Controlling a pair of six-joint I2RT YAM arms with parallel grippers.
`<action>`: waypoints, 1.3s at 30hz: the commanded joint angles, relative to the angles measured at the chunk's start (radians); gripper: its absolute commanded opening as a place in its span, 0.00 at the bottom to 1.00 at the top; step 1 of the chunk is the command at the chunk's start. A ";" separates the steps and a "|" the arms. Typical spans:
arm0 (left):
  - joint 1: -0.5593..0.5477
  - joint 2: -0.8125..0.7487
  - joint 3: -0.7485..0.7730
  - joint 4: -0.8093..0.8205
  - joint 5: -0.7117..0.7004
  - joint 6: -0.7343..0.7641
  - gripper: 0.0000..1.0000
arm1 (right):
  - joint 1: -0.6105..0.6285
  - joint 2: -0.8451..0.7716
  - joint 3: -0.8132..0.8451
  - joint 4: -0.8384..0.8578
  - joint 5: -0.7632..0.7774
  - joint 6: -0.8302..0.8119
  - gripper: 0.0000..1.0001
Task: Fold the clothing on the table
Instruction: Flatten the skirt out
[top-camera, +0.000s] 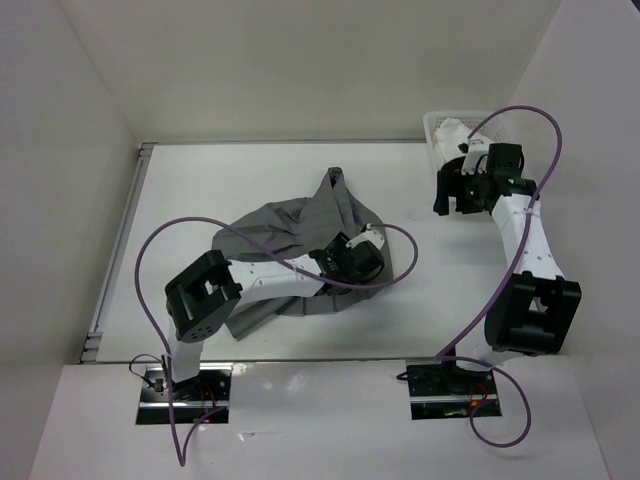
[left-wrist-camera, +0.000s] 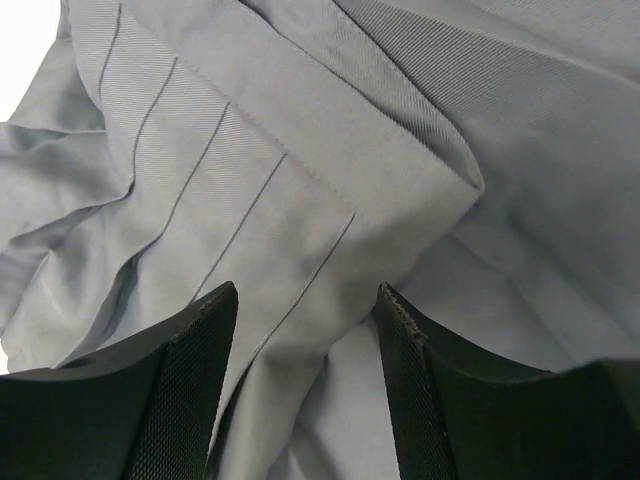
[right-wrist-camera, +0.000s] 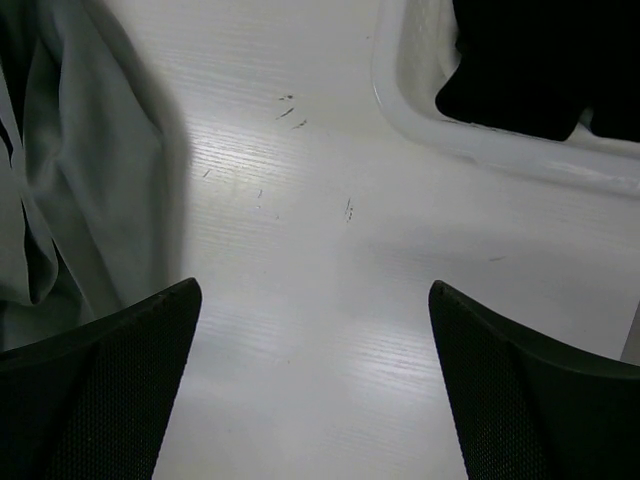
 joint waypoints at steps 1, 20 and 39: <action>-0.016 0.061 0.007 0.086 -0.085 -0.014 0.65 | -0.012 -0.048 -0.010 0.008 -0.031 -0.001 0.98; -0.074 0.159 0.143 0.077 -0.087 0.035 0.66 | -0.032 -0.067 -0.021 0.008 -0.049 -0.001 0.98; -0.074 0.197 0.152 0.144 -0.110 0.115 0.61 | -0.041 -0.067 -0.021 0.008 -0.089 -0.001 0.98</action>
